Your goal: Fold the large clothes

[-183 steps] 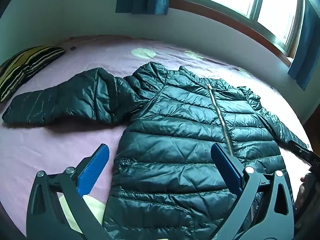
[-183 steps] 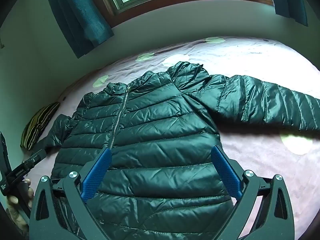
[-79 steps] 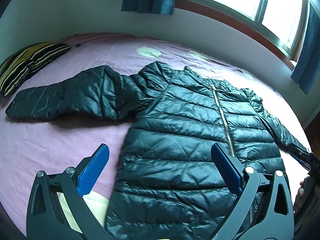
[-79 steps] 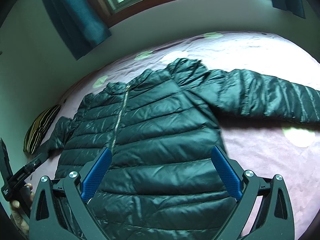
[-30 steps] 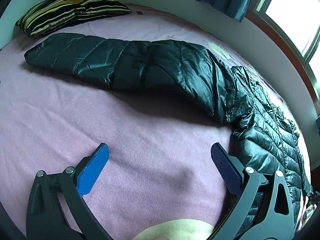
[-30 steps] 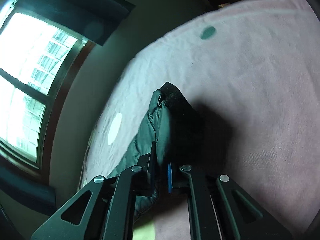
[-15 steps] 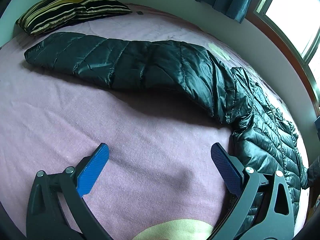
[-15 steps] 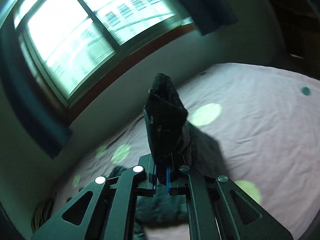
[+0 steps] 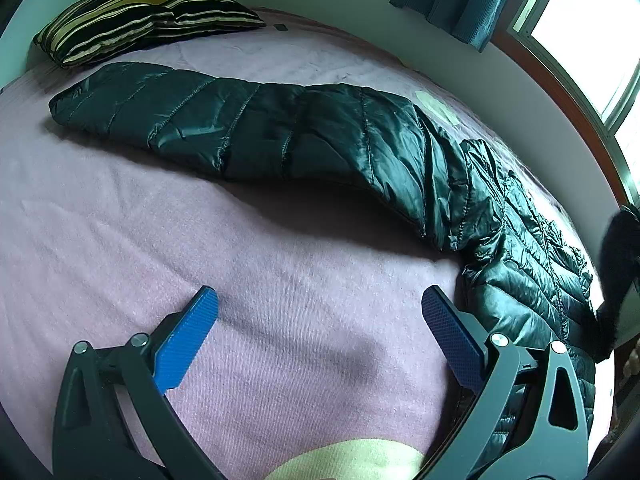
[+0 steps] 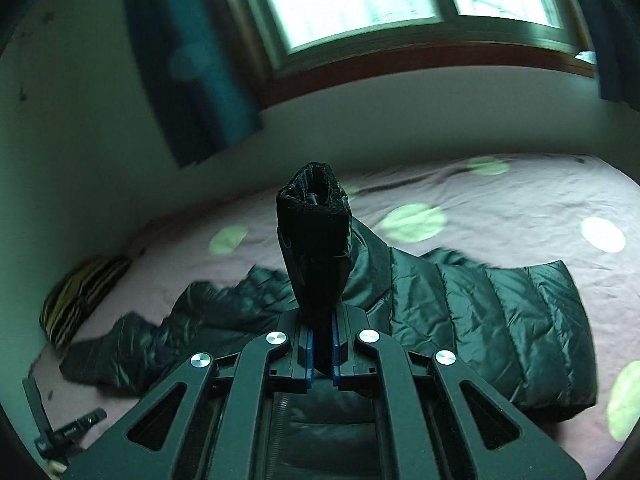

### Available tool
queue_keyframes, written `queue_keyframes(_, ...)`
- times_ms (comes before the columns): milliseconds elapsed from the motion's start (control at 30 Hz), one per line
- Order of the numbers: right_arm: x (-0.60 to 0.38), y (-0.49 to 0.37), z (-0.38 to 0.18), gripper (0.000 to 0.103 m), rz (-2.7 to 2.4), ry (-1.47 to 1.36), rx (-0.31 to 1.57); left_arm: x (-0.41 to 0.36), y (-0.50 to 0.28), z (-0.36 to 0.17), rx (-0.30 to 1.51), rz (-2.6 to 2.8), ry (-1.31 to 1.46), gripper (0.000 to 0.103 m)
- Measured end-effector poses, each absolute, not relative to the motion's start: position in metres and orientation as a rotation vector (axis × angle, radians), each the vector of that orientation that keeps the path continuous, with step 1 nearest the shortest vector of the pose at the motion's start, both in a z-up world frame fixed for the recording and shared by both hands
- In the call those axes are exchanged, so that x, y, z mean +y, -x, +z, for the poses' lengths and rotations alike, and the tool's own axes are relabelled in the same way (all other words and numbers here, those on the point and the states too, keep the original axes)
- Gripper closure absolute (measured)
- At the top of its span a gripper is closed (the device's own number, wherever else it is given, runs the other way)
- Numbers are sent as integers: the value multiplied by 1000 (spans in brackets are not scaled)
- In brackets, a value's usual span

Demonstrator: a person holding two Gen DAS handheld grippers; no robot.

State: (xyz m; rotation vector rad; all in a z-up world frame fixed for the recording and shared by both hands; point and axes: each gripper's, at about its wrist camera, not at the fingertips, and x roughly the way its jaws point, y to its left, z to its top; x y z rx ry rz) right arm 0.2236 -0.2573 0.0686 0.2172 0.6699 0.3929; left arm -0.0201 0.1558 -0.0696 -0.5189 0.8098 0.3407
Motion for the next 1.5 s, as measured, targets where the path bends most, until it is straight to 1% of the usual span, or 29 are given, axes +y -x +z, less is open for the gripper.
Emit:
queue_keyframes(200, -179, -220, 46, 97, 470, -57, 753, 154, 18, -69, 823, 350, 503, 2)
queue_keyframes(333, -148, -217, 21, 97, 494, 43, 825, 154, 18, -69, 827, 352, 498, 2)
queue_keyframes(500, -128, -220, -1, 97, 507, 97, 901, 154, 18, -69, 824, 351, 501, 2)
queue_keyframes(567, -125, -221, -7, 95, 517, 115, 925, 154, 18, -69, 824, 350, 502, 2)
queue_keyframes(600, -123, -221, -9, 92, 523, 120, 938, 154, 18, -69, 824, 350, 502, 2)
queue_keyframes(667, -121, -223, -13, 92, 527, 121, 947, 154, 18, -70, 824, 350, 502, 2)
queue_keyframes(733, -120, -225, -16, 89, 531, 116, 966, 154, 18, -70, 824, 350, 502, 2)
queue_keyframes(767, -120, -226, -18, 85, 539, 107, 977, 154, 18, -70, 824, 350, 502, 2)
queue_keyframes(833, -117, -227, -21, 82, 548, 95, 993, 154, 18, -70, 824, 350, 502, 2)
queue_keyframes(867, -116, -227, -21, 76, 553, 92, 997, 154, 18, -70, 824, 350, 502, 2)
queue_keyframes(900, -115, -227, -21, 63, 565, 87, 1002, 154, 18, -69, 824, 350, 502, 2)
queue_keyframes(933, -114, -227, -21, 55, 594, 71, 1009, 154, 18, -69, 824, 350, 502, 2)
queue_keyframes(967, -112, -225, -20, 45, 623, 53, 1013, 154, 18, -69, 824, 350, 502, 2)
queue_keyframes(1033, -108, -221, -18, 40, 668, 39, 1014, 155, 18, -69, 824, 350, 502, 2)
queue_keyframes(1100, -100, -217, -18, 30, 704, 59, 1024, 155, 18, -69, 825, 351, 501, 2)
queue_keyframes(1167, -92, -217, -24, 27, 717, 98, 1044, 155, 18, -69, 824, 350, 502, 2)
queue_keyframes(1233, -93, -217, -23, 27, 727, 99, 1041, 155, 18, -69, 823, 350, 503, 2)
queue_keyframes(1300, -102, -217, -15, 27, 753, 42, 1042, 155, 18, -69, 821, 349, 504, 2)
queue_keyframes(1500, -189, -207, 40, 27, 769, -197, 927, 155, 17, -70, 821, 349, 504, 2)
